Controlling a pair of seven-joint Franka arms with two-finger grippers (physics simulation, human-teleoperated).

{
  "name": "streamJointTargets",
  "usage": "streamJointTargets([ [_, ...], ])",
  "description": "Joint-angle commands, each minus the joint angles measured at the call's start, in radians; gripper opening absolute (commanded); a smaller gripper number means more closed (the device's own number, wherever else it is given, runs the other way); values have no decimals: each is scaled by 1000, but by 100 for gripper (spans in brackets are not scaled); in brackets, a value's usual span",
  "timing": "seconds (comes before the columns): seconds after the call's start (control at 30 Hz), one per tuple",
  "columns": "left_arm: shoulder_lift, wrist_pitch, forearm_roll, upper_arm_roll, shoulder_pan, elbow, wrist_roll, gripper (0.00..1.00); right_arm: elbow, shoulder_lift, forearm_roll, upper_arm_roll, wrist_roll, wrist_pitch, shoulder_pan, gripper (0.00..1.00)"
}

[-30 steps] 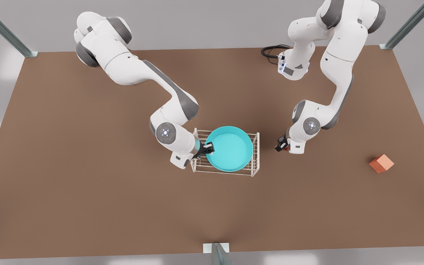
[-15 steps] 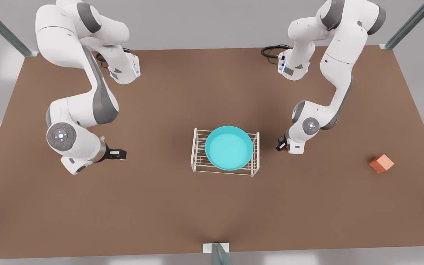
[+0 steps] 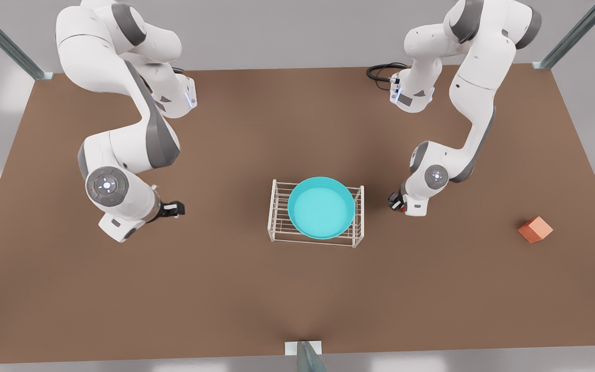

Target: Place the plate on the shelf with right arm and place the red button switch in the plate with left arm

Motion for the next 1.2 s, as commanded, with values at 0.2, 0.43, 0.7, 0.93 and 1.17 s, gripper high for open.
streamJointTargets([
  [0.2,-67,-69,-3,1,16,14,-27,49,2,1,2,0,-69,1,0,100],
  [0.43,-145,-345,-9,-3,16,144,-28,49,2,0,2,3,-70,1,3,100],
  [0.7,-159,-666,-77,-52,-10,399,-74,49,2,1,2,0,-72,4,1,100],
  [0.93,-108,-784,-167,-72,-145,646,-324,49,2,1,2,1,-72,-3,1,100],
  [1.17,85,-746,-169,-72,-297,928,-611,49,0,1,0,0,-72,0,0,100],
])
